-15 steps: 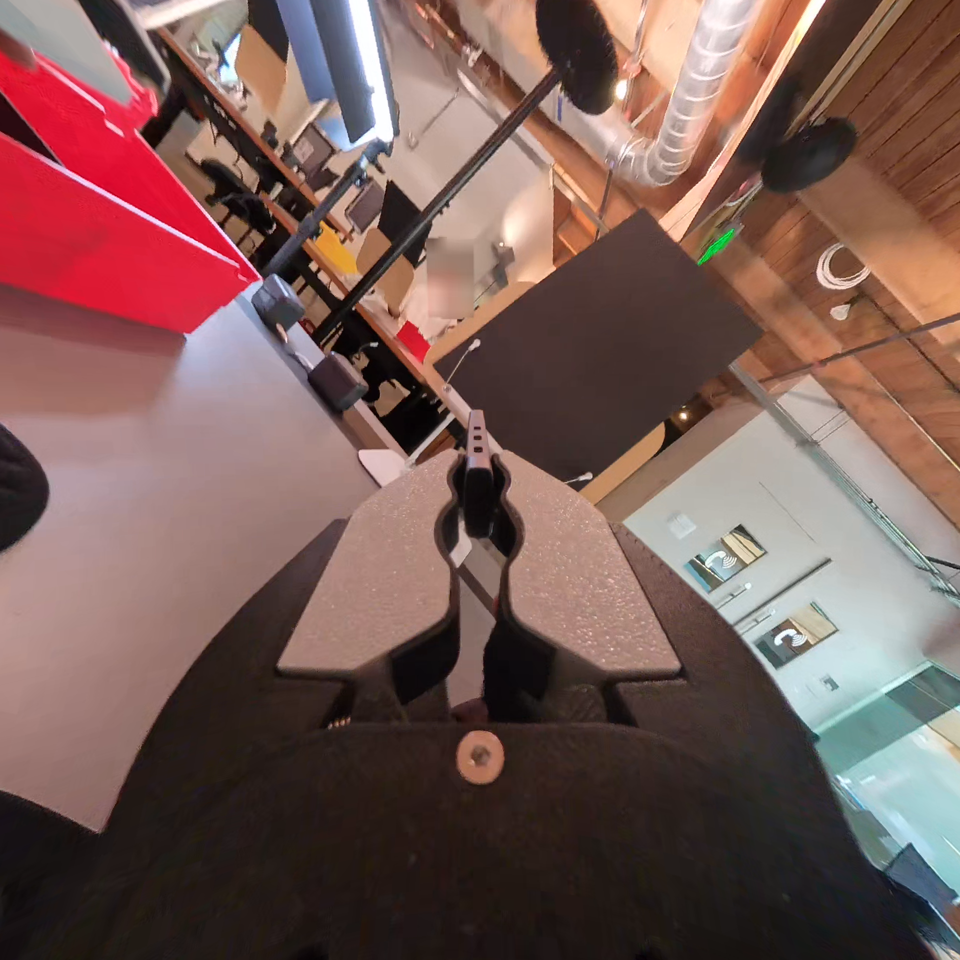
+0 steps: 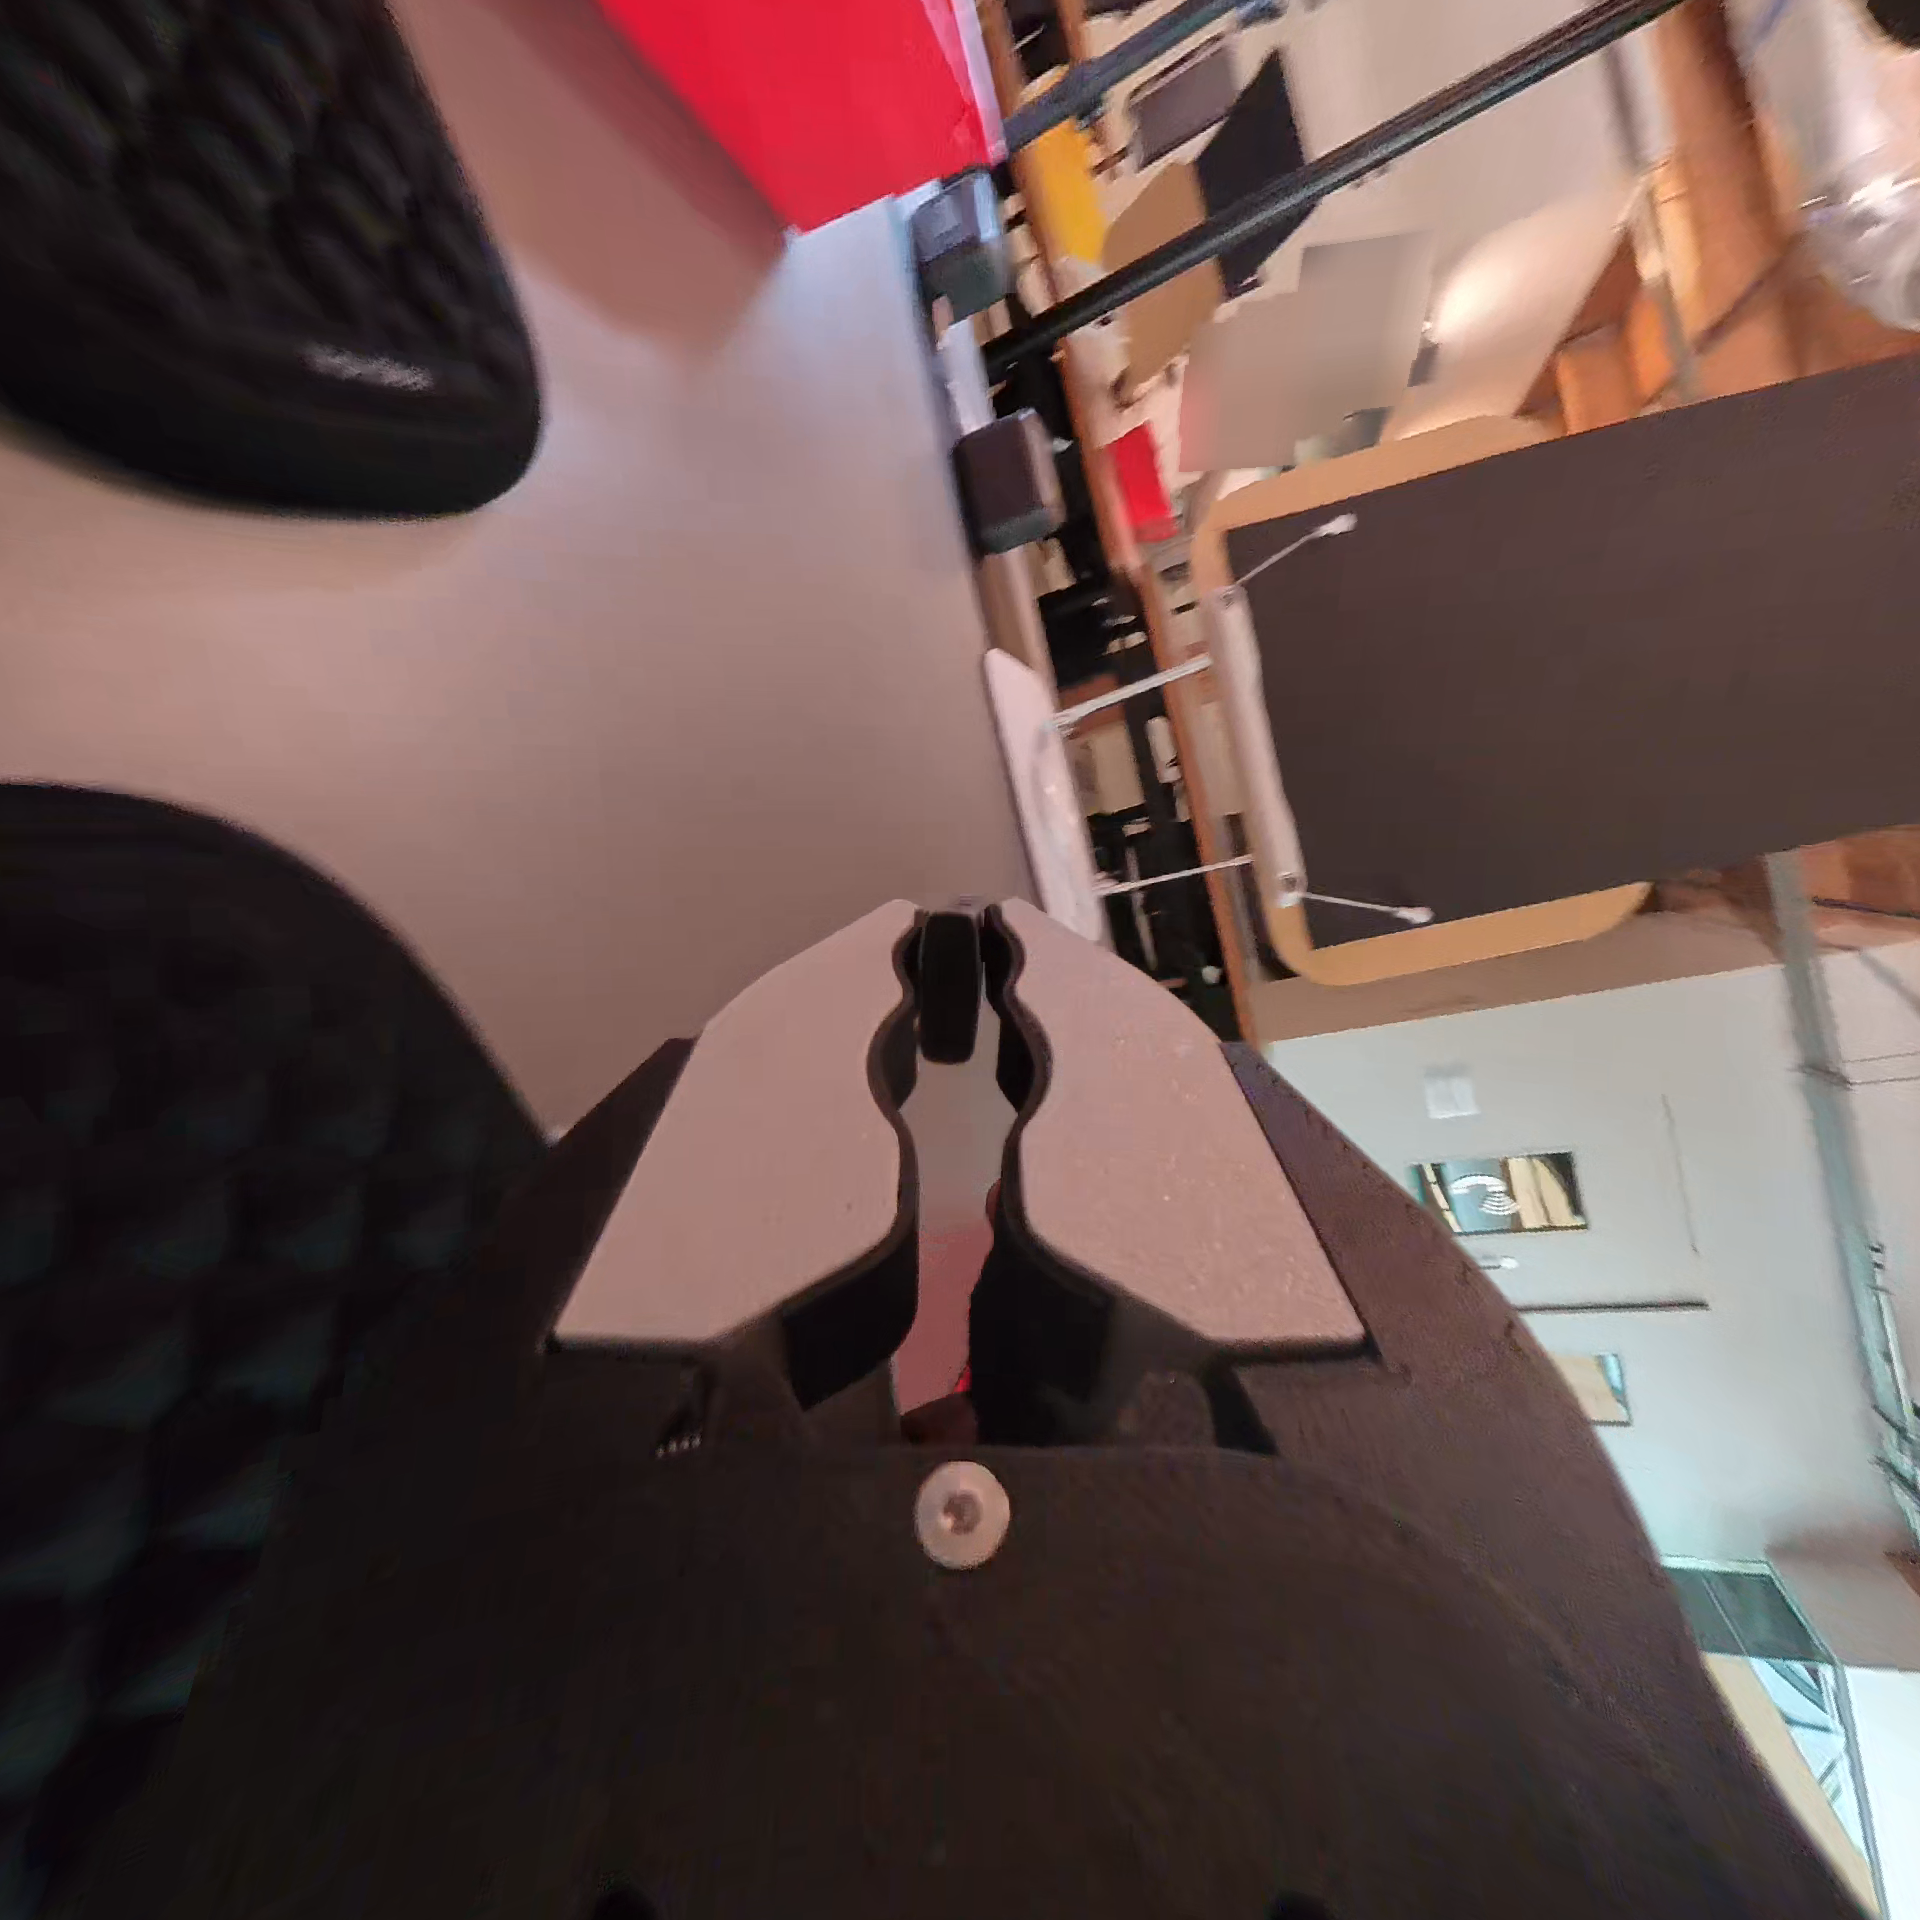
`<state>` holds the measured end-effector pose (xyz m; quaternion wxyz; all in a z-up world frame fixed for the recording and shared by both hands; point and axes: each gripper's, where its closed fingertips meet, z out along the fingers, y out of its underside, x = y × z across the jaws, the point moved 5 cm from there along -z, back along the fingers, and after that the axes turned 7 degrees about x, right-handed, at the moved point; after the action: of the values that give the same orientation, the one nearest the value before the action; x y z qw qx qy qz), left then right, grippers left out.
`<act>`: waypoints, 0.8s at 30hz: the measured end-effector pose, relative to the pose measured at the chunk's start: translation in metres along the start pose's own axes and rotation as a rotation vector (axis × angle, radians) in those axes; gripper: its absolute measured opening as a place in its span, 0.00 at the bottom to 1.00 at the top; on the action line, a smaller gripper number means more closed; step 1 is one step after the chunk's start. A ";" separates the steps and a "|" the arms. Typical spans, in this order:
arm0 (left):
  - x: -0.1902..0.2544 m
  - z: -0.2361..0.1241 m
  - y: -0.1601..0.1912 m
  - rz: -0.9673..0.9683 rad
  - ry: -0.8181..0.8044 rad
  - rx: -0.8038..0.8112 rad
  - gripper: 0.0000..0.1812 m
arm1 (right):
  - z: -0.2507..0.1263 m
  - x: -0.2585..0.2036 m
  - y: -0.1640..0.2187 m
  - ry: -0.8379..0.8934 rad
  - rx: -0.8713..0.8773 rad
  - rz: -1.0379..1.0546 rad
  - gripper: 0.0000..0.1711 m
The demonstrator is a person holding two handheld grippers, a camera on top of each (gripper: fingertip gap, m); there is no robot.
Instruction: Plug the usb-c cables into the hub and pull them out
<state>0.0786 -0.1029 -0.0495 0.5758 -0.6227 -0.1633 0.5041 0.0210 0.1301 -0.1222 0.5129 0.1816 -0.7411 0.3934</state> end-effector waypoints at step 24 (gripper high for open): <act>-0.007 -0.008 -0.008 0.046 -0.045 0.045 0.18 | 0.025 0.084 0.012 0.342 0.003 -0.316 0.05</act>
<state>0.0850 -0.1105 -0.0406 0.5742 -0.6017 -0.1505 0.5344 -0.0364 0.1299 -0.0554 0.6860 0.2270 -0.6051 0.3343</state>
